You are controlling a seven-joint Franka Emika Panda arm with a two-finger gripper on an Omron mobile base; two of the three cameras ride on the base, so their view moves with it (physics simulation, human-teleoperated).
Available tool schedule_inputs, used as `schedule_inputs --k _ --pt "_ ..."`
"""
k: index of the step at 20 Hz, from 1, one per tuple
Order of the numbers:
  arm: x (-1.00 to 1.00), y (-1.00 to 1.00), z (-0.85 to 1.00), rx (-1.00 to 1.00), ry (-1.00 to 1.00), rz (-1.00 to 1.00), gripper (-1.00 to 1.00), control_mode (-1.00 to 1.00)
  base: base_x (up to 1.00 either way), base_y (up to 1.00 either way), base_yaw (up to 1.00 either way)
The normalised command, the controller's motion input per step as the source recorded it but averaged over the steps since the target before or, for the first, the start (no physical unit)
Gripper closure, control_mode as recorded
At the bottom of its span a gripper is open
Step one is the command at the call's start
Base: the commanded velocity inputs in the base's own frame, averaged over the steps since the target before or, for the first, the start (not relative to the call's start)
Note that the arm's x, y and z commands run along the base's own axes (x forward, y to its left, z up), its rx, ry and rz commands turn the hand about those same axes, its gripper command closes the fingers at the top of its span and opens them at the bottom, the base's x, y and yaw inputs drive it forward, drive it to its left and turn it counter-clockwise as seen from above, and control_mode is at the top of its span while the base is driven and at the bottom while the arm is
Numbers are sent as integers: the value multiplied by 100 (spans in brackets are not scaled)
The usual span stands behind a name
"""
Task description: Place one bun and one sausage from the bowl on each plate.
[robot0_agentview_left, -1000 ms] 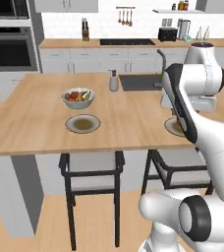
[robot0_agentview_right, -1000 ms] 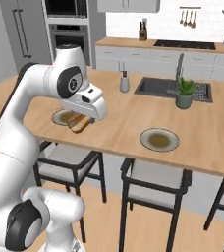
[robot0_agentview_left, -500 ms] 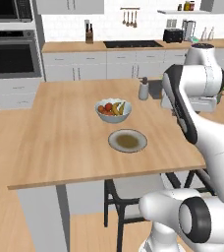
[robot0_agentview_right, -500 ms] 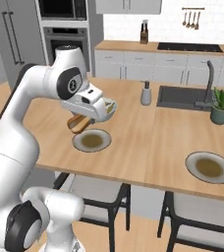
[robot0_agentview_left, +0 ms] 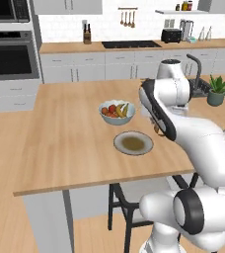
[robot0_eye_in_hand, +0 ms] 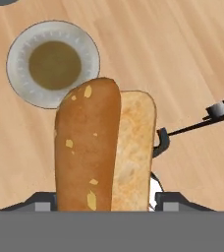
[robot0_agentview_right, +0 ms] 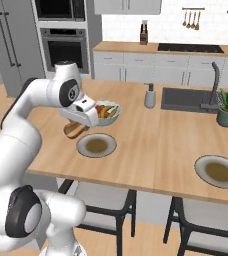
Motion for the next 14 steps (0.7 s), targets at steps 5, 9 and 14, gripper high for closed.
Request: schedule_inputs --k 5,9,14 --pt "100 69 -100 0 0 -1 100 -100 0 0 0" --pt "100 33 -96 0 5 -7 100 -100 0 0 0" --pt "100 1 -68 0 10 -12 100 -100 0 0 0"
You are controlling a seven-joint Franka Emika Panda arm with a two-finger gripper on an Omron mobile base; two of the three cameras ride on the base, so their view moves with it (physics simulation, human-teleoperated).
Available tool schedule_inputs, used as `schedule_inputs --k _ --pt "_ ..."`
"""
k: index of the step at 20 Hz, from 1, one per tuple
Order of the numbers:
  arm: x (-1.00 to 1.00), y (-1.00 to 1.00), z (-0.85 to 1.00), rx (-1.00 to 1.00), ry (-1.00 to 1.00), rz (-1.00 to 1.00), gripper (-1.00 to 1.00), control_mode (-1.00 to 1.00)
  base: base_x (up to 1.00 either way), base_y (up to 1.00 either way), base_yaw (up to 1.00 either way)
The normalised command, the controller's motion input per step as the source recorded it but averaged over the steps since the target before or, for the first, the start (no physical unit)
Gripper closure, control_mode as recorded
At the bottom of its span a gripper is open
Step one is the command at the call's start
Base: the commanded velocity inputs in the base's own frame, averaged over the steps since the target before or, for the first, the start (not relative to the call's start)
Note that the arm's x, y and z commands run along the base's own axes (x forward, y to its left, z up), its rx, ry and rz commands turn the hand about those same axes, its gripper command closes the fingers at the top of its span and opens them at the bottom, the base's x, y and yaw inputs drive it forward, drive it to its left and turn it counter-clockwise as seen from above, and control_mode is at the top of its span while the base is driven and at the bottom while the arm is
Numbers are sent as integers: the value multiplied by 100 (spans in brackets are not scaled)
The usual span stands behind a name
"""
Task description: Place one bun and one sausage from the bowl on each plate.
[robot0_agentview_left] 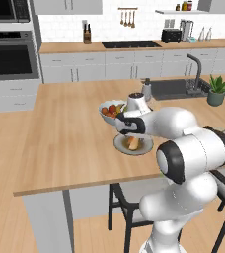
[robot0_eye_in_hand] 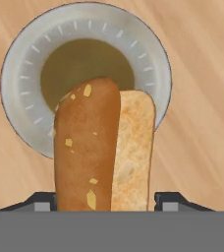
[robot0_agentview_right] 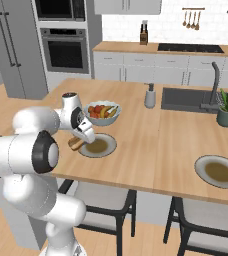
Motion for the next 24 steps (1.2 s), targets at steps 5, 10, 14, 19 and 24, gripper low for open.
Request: schedule_inputs --k 5,10,14,19,24 --pt "100 0 -32 1 10 -14 100 -100 0 0 0" --pt "88 0 -47 3 15 -12 100 -100 0 0 0" --pt "35 0 -52 5 8 -6 100 -100 0 0 0" --pt "0 0 -30 2 0 -1 -100 -100 0 0 0" --pt "-7 0 0 0 -4 0 -100 -100 0 0 0"
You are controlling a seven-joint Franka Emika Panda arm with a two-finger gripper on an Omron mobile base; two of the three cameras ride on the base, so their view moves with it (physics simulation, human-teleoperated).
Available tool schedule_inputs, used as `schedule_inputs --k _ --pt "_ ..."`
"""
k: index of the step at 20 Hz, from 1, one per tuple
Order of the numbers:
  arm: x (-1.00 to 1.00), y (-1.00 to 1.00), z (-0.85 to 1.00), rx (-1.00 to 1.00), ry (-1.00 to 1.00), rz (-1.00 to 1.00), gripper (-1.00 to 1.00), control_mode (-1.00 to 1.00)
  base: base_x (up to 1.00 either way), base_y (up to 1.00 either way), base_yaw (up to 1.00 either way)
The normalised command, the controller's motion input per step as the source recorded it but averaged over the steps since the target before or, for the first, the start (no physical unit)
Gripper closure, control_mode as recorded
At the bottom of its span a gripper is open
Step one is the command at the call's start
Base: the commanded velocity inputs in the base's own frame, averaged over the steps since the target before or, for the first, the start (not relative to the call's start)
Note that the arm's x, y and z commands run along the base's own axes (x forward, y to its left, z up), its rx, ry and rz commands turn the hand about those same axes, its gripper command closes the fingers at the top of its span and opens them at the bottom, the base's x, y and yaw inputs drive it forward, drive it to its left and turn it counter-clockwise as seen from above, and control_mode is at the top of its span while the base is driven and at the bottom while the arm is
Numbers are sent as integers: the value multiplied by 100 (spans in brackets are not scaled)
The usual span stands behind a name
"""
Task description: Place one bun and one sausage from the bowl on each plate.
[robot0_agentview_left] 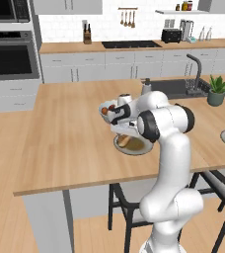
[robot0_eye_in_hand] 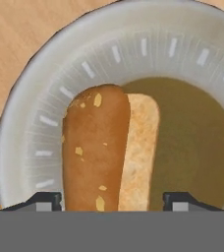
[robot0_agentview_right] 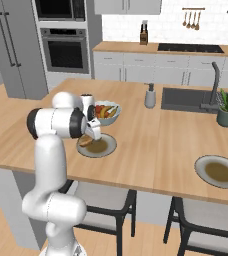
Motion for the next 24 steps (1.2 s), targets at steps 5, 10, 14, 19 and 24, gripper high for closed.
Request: schedule_inputs --k 5,10,14,19,24 --pt "0 0 15 4 0 0 -100 -100 0 0 0" --pt "-34 -2 90 11 -16 0 -100 -100 0 0 0" --pt "-81 -1 100 8 -19 0 -100 -100 0 0 0" --pt "-100 -11 100 0 -10 3 -100 -100 0 0 0" --pt "-100 -38 90 -5 -10 17 -100 -100 0 0 0"
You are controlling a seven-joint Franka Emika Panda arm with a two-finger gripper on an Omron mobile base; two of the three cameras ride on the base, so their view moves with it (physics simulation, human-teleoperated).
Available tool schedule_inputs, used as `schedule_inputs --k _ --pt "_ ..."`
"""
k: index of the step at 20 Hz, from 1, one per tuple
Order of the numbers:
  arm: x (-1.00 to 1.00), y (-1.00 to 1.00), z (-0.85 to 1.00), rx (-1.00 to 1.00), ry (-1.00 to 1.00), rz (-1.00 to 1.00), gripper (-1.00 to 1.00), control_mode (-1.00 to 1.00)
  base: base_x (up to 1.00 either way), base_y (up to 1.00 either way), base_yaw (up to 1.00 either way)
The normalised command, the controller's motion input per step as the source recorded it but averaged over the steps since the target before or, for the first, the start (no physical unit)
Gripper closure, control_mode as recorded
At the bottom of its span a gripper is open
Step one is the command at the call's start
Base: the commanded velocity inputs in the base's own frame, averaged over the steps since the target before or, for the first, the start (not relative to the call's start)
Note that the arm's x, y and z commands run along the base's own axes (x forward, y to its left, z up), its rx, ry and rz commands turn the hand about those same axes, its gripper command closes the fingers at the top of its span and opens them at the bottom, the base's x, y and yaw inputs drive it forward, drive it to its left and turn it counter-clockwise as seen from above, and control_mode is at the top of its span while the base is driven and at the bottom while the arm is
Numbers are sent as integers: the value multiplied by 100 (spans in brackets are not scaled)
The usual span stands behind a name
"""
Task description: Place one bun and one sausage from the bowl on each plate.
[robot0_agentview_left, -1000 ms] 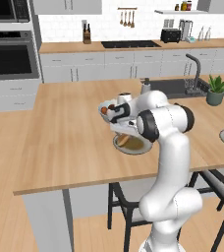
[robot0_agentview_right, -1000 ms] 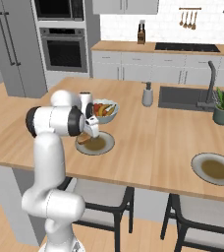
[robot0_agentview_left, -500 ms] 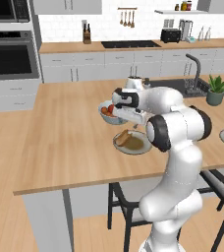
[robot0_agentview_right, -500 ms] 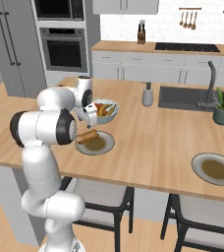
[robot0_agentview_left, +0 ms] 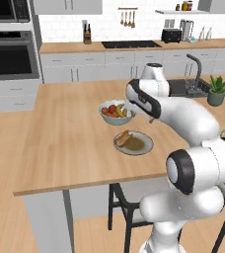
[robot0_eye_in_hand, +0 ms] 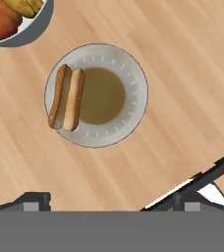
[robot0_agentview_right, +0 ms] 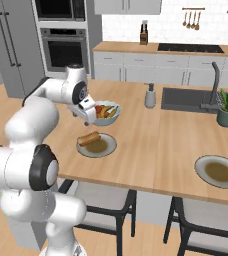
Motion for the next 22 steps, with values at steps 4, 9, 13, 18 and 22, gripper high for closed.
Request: schedule_inputs --k 4,9,13,18,22 --pt "-100 -39 45 -14 -8 28 -100 -100 0 0 0" --pt "-100 -17 38 -18 0 28 -100 -100 0 0 0" --pt "-99 -5 26 -17 1 26 -100 -100 0 0 0" --pt "-18 0 3 -2 0 5 -100 100 -80 -17 5" --pt "0 0 0 0 0 0 -100 100 -92 -85 -2"
